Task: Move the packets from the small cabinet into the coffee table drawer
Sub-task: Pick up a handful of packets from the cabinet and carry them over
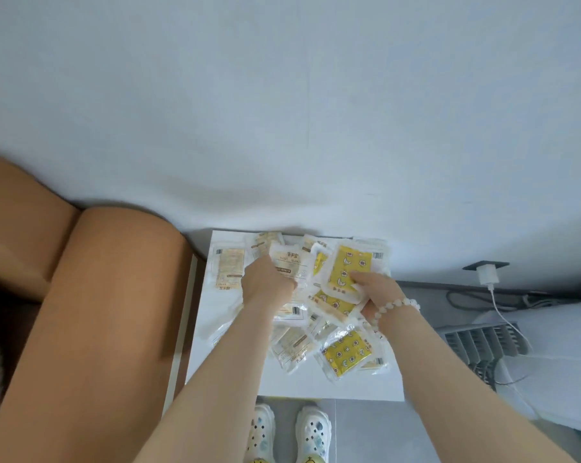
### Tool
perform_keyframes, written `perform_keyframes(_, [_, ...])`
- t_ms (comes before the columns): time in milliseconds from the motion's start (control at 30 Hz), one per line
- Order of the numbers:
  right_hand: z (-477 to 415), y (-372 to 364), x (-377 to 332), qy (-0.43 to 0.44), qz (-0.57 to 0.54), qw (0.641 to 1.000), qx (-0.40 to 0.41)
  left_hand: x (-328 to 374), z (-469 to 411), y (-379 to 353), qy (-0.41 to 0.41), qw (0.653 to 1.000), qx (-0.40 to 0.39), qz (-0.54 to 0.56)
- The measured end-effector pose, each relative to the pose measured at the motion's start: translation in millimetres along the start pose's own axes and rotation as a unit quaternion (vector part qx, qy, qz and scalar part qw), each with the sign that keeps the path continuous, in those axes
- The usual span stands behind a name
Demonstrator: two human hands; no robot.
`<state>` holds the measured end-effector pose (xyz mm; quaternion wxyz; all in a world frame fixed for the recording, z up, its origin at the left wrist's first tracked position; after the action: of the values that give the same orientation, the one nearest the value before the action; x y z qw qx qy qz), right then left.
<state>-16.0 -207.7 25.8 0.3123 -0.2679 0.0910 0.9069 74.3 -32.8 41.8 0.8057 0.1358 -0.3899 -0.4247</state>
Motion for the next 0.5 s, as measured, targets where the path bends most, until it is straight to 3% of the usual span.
perform_keyframes(100, [25.6,18.5,-17.4,0.005,-0.057,0.998,-0.007,29.6,19.7,22.4,-0.025,1.0,0.006,-0.013])
perform_keyframes(500, [137.0,91.4,-84.5,0.092,-0.095,0.991,0.017,168.9,104.2,60.2,-0.158,0.984,-0.075,0.041])
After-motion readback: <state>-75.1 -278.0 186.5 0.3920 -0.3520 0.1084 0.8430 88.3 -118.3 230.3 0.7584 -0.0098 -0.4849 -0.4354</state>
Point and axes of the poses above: each hand's wrist, its own z-axis away from the middle knuckle, its own y-axis out of the back of the hand, x = y × z, the point moved 5 cm from there along -z, towards the middle knuckle, and after that the axes turned 4 degrees about -x, right-handed, at the moved point
